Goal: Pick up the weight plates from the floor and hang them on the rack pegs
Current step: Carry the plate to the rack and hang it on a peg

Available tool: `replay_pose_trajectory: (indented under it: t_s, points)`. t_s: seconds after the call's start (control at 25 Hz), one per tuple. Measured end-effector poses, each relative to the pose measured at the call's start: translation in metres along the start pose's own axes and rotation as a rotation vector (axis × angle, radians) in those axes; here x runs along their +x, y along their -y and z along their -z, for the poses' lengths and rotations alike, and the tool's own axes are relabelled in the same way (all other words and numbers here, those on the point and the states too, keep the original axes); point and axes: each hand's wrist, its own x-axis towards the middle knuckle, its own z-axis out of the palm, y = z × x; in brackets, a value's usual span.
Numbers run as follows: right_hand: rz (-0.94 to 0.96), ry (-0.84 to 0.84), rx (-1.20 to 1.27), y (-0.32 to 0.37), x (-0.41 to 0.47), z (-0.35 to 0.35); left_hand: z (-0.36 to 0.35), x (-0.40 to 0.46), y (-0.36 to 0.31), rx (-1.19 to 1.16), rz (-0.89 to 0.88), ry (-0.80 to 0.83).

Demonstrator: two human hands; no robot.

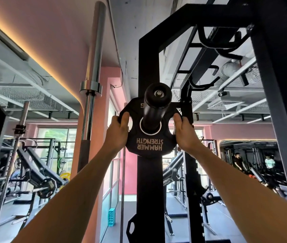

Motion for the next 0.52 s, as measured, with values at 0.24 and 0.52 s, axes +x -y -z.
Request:
replay_pose_trajectory:
  t_s: [0.24, 0.52]
  points:
    - [-0.074, 0.132, -0.033, -0.004, -0.018, 0.007, 0.008, -0.03, -0.007, 0.097, 0.0, 0.082]
    - [-0.116, 0.326, -0.11, -0.035, -0.15, 0.026, 0.034, -0.167, 0.012, 0.189, 0.303, 0.245]
